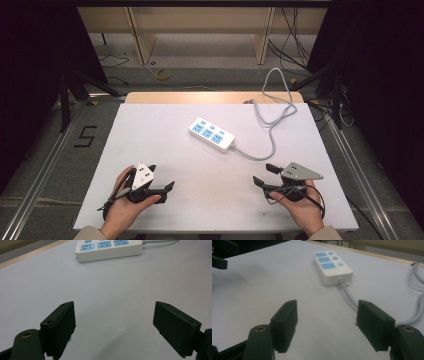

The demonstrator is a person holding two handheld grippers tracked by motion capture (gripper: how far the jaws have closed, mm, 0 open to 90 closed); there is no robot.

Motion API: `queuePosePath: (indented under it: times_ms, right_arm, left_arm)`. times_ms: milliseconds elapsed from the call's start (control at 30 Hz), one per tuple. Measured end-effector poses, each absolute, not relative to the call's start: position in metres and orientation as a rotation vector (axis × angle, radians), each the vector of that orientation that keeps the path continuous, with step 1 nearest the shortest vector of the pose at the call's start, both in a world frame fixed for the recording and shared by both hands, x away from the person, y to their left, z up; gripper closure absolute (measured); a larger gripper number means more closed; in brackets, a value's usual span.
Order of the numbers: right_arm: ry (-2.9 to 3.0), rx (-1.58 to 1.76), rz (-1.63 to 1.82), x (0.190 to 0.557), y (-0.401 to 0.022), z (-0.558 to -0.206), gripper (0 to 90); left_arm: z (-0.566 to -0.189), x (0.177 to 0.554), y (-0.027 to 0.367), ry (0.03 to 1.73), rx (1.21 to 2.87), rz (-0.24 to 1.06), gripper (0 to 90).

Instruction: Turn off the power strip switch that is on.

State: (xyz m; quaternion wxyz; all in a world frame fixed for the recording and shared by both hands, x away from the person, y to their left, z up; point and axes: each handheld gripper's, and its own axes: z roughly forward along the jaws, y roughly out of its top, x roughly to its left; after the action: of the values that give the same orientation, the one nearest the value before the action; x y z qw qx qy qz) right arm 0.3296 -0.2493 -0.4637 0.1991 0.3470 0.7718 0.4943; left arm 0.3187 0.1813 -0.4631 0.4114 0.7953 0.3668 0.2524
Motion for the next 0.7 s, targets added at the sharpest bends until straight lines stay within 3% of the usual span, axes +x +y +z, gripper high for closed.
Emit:
queuePosePath:
  times_ms: [200,433,600,700]
  right_arm:
    - [2.163,0.955,1.366,0.329,-0.2472,-0.4627,39.9]
    - [2.17,0.928,1.3,0.3275,-0.2472,-0.4613,76.9]
    - [2.175,0.946,1.255,0.3276,-0.2463,-0.4607,89.3]
    - [2.178,0.942,1.259,0.3277,-0.2446,-0.459,90.0]
  left_arm:
    - [-0.464,0.3184,0.1835,0.934,2.006,0.639,18.3]
    - [-0.4641,0.3194,0.1843,0.946,2.009,0.644,19.3]
    - [-0.465,0.3202,0.1836,0.95,2.012,0.643,19.5]
    - [-0.4651,0.3204,0.1838,0.952,2.014,0.642,19.6]
